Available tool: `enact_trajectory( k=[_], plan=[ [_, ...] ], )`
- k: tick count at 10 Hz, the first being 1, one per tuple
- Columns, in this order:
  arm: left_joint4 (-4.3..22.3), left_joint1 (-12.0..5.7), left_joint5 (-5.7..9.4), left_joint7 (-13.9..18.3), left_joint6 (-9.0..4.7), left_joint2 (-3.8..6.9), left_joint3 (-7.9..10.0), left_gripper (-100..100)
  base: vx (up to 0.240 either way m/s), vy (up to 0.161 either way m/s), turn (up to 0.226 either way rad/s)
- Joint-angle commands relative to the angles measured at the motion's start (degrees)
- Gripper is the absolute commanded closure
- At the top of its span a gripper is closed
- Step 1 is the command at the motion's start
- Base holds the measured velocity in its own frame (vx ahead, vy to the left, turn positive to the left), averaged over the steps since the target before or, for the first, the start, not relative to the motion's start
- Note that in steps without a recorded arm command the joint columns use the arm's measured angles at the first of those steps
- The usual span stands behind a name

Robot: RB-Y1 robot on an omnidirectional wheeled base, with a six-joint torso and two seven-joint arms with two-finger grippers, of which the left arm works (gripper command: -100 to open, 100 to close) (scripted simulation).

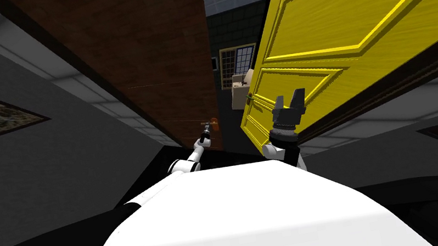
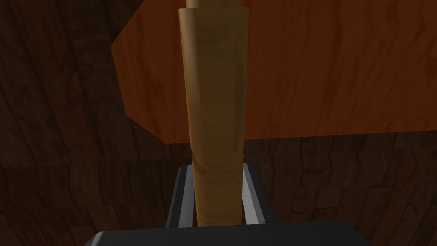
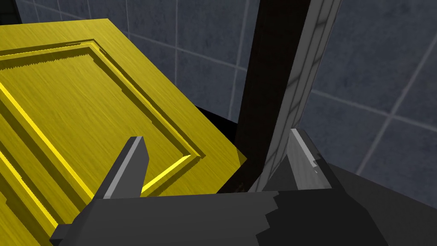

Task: Push the door open

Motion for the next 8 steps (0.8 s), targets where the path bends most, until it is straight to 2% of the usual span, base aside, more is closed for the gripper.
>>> enact_trajectory(
  k=[1, 2, 4, 8],
  plan=[
    [0.1, -0.49, 0.24, -0.3, -0.56, 0.86, 0.95, 100, 0.136, -0.086, 0.037],
    [0.1, -0.49, 0.24, -0.3, -0.56, 0.86, 0.95, 100, 0.122, -0.065, 0.006],
    [0.3, -0.42, 0.67, -0.7, -0.59, 1.74, 2.41, 100, 0.144, -0.096, 0.049],
    [0.5, -0.3, 1.38, -1.5, -0.65, 2.93, 4.85, 100, 0.183, -0.134, 0.068]
  ],
)
